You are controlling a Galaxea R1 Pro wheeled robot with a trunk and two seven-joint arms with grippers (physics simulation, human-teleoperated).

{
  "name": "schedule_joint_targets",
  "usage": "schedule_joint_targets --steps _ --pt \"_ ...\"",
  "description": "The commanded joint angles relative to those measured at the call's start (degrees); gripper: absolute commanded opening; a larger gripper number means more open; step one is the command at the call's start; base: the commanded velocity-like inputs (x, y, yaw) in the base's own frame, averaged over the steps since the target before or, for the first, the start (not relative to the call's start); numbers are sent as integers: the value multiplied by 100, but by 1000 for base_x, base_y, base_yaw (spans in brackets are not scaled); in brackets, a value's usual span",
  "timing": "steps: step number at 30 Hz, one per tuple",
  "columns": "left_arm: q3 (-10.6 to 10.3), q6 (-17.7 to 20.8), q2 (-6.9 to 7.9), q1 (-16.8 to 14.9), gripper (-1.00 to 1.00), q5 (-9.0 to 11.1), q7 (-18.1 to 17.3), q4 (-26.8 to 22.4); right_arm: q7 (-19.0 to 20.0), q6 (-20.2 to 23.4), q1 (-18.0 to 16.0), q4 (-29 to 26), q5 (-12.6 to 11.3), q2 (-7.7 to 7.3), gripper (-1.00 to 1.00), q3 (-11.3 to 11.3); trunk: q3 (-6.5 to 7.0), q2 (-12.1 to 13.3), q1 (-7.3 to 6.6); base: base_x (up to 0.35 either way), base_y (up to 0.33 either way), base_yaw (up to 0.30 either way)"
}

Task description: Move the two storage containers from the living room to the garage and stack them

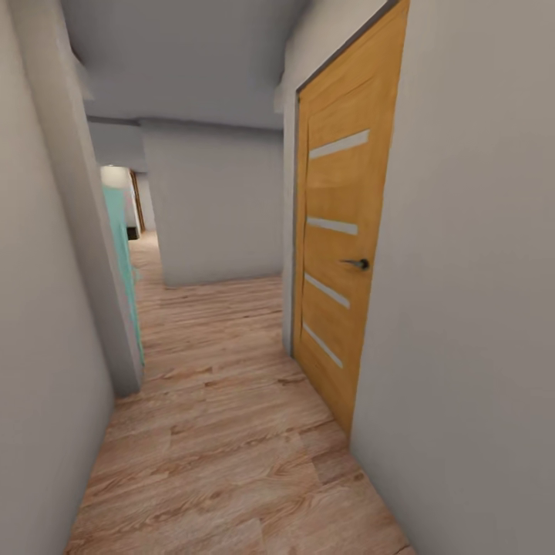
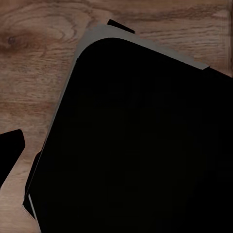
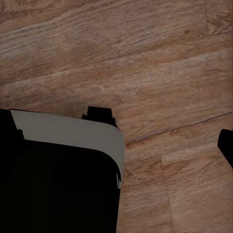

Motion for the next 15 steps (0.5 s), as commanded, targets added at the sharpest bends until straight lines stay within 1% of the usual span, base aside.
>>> schedule_joint_targets --steps 1,6,15 --pt "22 -10 0 -1 100 8 4 -3 -12 -32 -7 18 -43 2 100 47 -6 -3 3 318 0 128" --pt "22 -10 1 -1 100 6 4 -3 -33 -29 -7 18 -43 -20 100 50 -6 -3 3 318 0 212" --pt "19 -10 -7 -1 100 -6 3 -3 -46 -30 -7 18 -43 -2 100 47 -6 -3 3 318 0 265"
